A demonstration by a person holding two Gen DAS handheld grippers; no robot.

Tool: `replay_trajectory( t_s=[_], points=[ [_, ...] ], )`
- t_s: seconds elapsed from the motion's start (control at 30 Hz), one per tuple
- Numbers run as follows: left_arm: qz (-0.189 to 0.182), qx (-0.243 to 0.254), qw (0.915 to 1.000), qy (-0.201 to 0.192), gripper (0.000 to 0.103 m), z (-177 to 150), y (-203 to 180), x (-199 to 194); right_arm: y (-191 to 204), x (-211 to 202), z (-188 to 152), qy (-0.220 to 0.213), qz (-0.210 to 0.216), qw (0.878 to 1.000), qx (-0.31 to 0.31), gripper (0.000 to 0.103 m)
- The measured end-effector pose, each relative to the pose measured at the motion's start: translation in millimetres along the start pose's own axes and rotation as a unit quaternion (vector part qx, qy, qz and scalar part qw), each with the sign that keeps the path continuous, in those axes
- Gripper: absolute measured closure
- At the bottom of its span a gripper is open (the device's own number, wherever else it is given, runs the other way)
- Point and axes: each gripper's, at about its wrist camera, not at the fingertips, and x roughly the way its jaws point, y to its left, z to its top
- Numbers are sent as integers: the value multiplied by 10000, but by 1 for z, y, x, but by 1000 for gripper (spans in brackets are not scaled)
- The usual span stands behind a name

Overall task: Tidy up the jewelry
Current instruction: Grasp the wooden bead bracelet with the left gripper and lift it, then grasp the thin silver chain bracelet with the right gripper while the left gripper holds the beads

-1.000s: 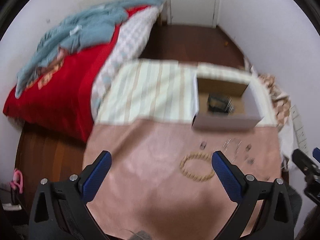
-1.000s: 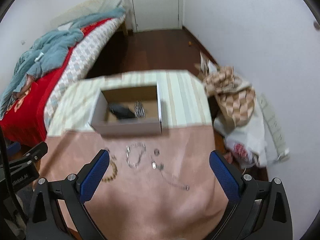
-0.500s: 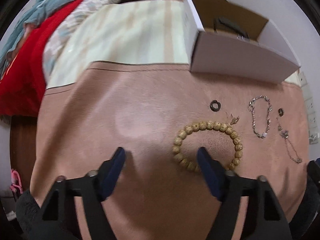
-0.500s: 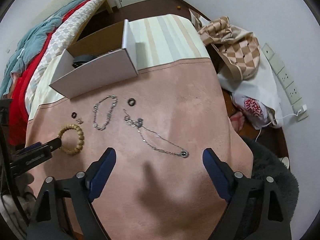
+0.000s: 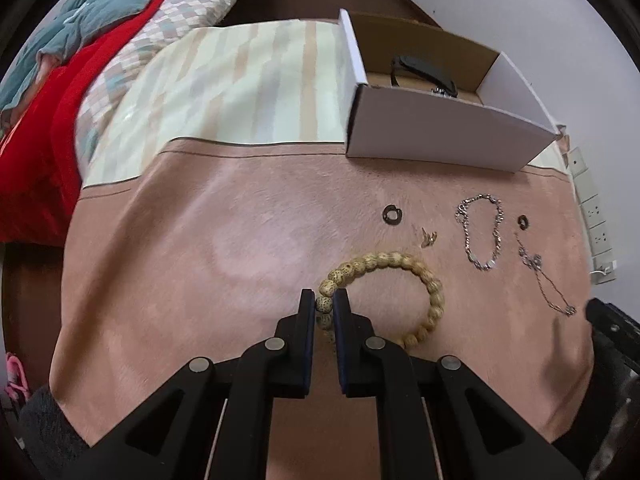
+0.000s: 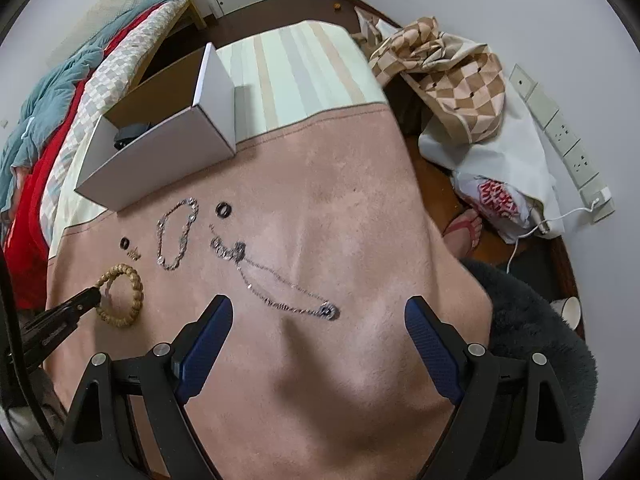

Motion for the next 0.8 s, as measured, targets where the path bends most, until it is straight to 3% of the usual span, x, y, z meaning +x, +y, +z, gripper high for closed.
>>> replay_trajectory(
  t_s=[0.3, 0.4, 0.43, 0.6, 0.67, 0.73, 0.8],
  points=[
    [48, -259, 9992, -316, 96, 11, 28, -28, 70, 20, 8, -44, 485, 9960, -749, 32],
    [90, -391, 9987, -323, 96, 17, 39, -24, 88, 29, 19, -70, 579, 9945, -864, 44],
    [86, -426, 9986, -316, 96, 18, 41, -24, 96, 34, 22, -63, 581, 9937, -954, 50],
    [59, -492, 9982, -331, 96, 22, 43, -21, 117, 61, 27, 111, 341, 9924, -1181, 55],
    [61, -489, 9982, -346, 96, 22, 43, -22, 124, 62, 24, -46, 176, 9907, -1345, 70],
    [43, -481, 9982, -344, 96, 22, 42, -22, 130, 60, 18, -288, -209, 9878, -1519, 99],
    [23, -478, 9981, -384, 96, 22, 41, -24, 130, 57, 17, -316, -144, 9875, -1539, 99]
  ],
)
